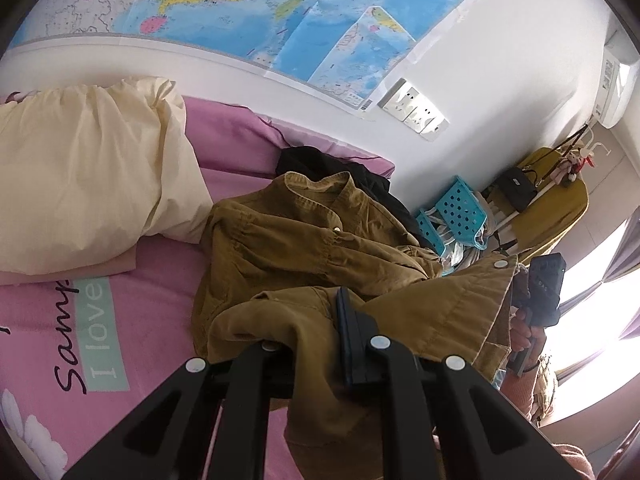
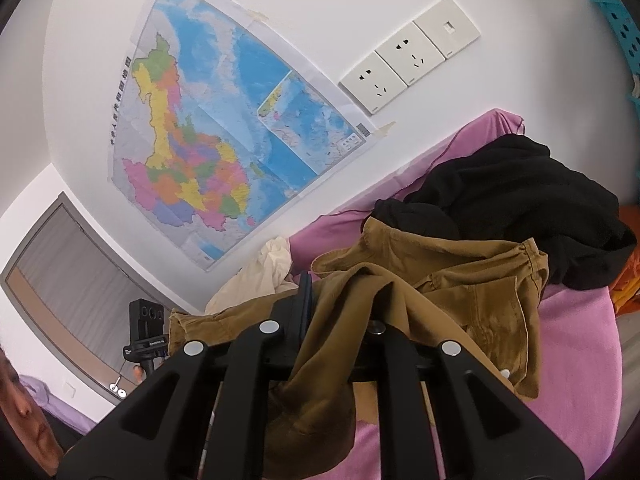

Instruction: Fold large clothes

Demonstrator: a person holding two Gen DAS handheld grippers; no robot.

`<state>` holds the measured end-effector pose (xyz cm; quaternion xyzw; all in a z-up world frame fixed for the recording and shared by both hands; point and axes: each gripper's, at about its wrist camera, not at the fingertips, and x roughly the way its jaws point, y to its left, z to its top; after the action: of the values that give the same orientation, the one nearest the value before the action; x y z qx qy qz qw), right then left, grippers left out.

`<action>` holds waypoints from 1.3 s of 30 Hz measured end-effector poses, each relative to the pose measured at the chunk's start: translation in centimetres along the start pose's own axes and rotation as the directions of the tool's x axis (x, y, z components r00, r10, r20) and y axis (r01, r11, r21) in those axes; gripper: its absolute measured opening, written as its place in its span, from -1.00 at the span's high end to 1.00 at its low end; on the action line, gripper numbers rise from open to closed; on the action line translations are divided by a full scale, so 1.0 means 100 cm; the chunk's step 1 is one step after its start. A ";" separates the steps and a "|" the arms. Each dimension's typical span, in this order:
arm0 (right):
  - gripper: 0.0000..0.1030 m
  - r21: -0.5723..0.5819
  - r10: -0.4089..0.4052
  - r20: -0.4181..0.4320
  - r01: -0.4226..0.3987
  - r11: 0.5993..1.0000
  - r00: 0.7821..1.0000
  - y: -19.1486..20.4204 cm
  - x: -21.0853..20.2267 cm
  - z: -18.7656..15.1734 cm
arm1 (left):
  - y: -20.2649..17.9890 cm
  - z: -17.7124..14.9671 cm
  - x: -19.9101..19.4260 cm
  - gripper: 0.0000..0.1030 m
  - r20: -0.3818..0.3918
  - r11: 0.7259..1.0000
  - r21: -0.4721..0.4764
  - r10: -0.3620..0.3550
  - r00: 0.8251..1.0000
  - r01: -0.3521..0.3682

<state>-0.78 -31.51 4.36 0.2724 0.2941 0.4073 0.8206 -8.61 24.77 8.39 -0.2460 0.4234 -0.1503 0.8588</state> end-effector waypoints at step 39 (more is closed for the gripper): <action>0.73 0.202 -0.073 -0.132 0.099 0.974 0.988 -0.082 0.092 0.042 | 0.049 0.061 0.080 0.72 -0.126 0.992 -0.069 0.095 0.988 -0.104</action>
<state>10.91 -28.97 -0.80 0.3177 0.3971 0.3544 0.7847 1.31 26.95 3.59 -0.2471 0.4923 -0.1058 0.8279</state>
